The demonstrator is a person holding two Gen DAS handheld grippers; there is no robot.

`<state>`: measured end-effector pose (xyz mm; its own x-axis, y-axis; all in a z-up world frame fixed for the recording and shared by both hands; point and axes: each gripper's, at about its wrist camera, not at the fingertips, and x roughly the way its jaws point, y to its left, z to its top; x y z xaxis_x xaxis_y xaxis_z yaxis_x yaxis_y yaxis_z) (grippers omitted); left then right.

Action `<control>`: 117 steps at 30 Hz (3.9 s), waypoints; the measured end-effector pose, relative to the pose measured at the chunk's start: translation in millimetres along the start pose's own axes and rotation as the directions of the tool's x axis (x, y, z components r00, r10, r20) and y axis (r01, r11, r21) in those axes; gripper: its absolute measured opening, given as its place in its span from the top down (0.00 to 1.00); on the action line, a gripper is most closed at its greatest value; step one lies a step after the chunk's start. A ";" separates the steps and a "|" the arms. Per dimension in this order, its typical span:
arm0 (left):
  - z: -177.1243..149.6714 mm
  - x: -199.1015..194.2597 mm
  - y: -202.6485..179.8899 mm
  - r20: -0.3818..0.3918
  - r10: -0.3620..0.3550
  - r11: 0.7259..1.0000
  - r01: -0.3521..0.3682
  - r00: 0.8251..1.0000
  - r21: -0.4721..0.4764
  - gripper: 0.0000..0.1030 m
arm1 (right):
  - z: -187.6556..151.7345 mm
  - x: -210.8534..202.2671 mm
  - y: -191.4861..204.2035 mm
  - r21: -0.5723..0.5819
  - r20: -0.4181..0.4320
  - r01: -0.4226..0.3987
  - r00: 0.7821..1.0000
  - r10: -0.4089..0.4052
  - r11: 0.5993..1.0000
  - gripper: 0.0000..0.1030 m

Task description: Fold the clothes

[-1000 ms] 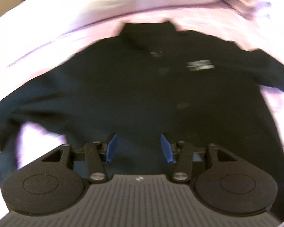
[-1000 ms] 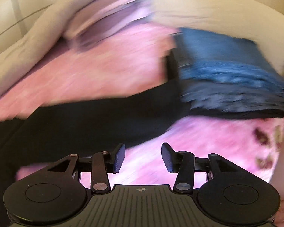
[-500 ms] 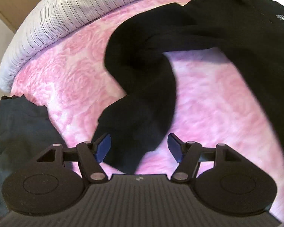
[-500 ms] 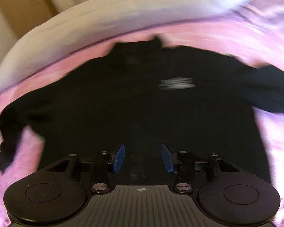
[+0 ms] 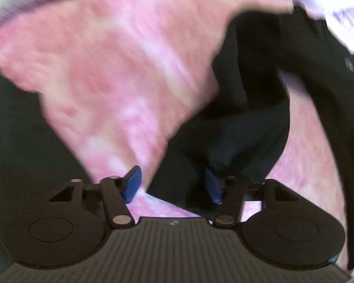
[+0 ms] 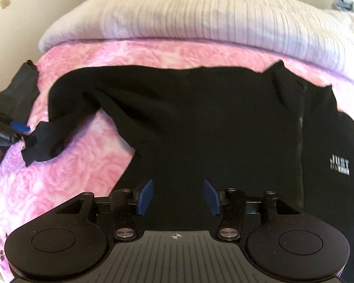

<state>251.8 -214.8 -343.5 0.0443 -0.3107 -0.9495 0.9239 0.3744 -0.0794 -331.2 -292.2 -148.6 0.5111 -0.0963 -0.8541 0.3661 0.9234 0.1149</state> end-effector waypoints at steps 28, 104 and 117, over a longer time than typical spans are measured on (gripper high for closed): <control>7.1 -87.5 78.9 -0.025 0.329 0.923 -0.327 0.944 -0.201 0.50 | -9.0 3.3 28.9 -0.050 -0.088 -0.016 0.996 0.011 0.999 0.45; -196.0 -70.6 -348.9 -0.035 -0.197 0.966 0.188 0.980 -0.178 0.98 | -359.1 -224.9 -291.5 0.551 -0.198 -0.062 0.959 0.203 0.832 0.98; -227.7 -56.3 -355.5 0.028 -0.160 0.985 0.161 0.987 -0.061 0.87 | -371.1 -237.3 -244.6 0.409 -0.131 0.123 0.988 -0.075 0.904 0.67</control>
<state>-165.7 -131.5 -331.0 -0.0934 -0.3909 -0.9157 0.8939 0.3721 -0.2500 -830.6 -357.4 -162.3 0.3755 -0.1158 -0.9196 0.7119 0.6713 0.2062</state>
